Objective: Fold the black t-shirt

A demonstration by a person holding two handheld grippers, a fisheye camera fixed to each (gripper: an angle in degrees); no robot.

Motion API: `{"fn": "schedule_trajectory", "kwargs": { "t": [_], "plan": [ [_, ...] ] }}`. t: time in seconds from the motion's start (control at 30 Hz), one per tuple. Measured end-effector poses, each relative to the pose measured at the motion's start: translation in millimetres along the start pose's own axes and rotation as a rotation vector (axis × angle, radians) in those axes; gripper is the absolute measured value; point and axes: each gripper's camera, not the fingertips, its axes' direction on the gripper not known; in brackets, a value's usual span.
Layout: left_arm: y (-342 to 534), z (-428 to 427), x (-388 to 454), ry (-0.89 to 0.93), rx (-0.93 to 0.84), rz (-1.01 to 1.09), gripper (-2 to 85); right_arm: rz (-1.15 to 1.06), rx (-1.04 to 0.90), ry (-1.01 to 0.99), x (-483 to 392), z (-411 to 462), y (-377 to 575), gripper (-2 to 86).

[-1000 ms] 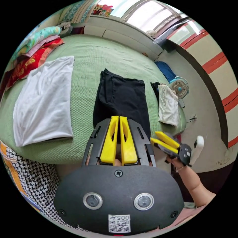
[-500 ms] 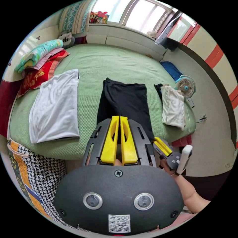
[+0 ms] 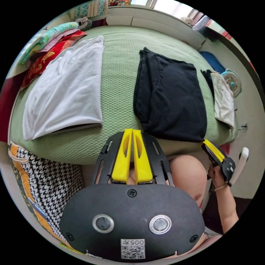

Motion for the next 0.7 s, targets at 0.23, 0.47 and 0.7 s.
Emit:
{"fn": "schedule_trajectory", "kwargs": {
  "t": [0.23, 0.47, 0.7],
  "plan": [
    [17.6, 15.6, 4.7, 0.068, 0.023, 0.083, 6.2, 0.011, 0.003, 0.004, 0.3, 3.7, 12.3, -0.9],
    [33.5, 24.9, 20.2, 0.044, 0.039, 0.209, 8.1, 0.024, -0.002, -0.021, 6.1, 7.2, 21.8, -0.9],
    [39.9, 19.6, 29.2, 0.067, 0.122, 0.197, 7.5, 0.022, 0.0, -0.029, 9.0, 10.4, 30.3, -0.9]
  ]
}}
